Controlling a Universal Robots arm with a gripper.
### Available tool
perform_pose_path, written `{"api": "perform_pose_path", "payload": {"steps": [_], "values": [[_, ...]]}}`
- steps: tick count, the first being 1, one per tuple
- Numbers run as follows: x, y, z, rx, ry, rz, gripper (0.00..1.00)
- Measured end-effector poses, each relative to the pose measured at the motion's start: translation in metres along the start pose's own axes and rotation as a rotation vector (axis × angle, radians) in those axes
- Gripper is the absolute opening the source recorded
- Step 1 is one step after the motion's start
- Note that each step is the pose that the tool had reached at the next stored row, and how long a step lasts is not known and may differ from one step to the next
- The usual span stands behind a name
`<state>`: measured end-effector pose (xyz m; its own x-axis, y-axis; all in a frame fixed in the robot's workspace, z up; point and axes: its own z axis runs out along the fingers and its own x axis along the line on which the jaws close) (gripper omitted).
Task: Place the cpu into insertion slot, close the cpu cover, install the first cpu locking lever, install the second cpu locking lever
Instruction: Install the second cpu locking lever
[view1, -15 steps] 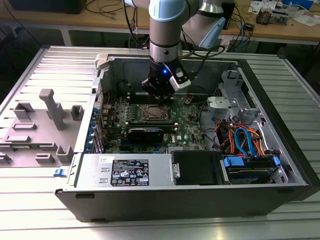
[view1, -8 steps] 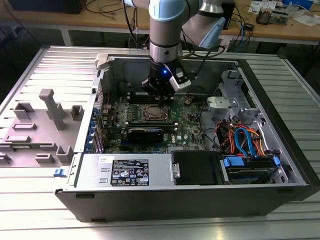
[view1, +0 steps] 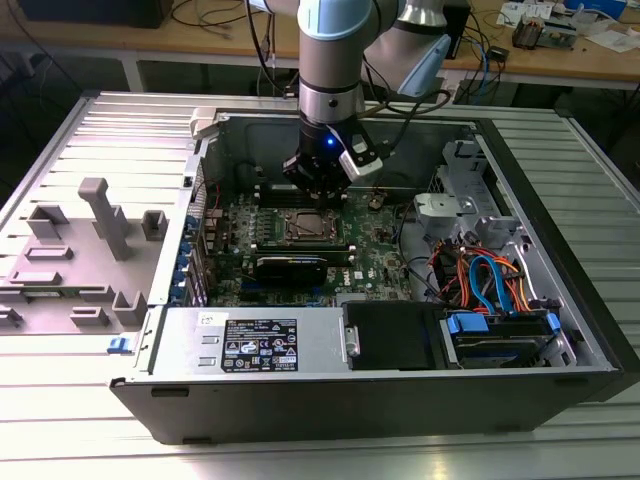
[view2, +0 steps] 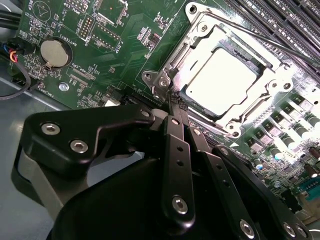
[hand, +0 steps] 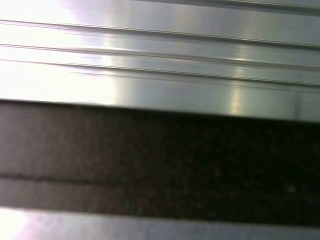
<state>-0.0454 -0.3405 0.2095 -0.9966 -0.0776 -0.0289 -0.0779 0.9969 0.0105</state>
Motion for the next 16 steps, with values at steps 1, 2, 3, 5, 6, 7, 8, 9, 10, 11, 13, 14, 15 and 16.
{"api": "perform_pose_path", "payload": {"steps": [1, 2, 3, 5, 6, 7, 8, 9, 10, 11, 13, 14, 15, 16], "values": [[0.0000, 0.0000, 0.0000, 0.0001, 0.0000, 0.000, 0.11], [0.0000, 0.0000, 0.0000, 0.0001, 0.0000, 0.000, 0.11], [0.0000, 0.0000, 0.0000, 0.0002, 0.0000, 0.000, 0.11], [0.0000, 0.0000, 0.0000, 0.0001, 0.0000, 0.000, 0.11], [0.0001, -0.0002, 0.0001, 0.0001, -0.0001, 0.000, 0.11], [0.0001, -0.0005, 0.0000, 0.0002, 0.0001, 0.000, 0.11], [0.0001, -0.0010, 0.0000, 0.0002, 0.0000, 0.000, 0.11], [0.0001, -0.0015, 0.0000, 0.0002, 0.0000, 0.000, 0.11], [0.0002, -0.0024, 0.0000, 0.0002, 0.0000, 0.000, 0.11], [0.0003, -0.0033, 0.0000, 0.0002, 0.0000, 0.000, 0.11], [0.0005, -0.0060, 0.0000, 0.0001, 0.0000, 0.000, 0.11], [0.0006, -0.0072, -0.0001, 0.0002, 0.0000, 0.000, 0.11], [0.0006, -0.0083, -0.0001, 0.0001, 0.0000, 0.000, 0.11], [0.0007, -0.0093, -0.0001, 0.0001, 0.0000, 0.000, 0.11]]}}
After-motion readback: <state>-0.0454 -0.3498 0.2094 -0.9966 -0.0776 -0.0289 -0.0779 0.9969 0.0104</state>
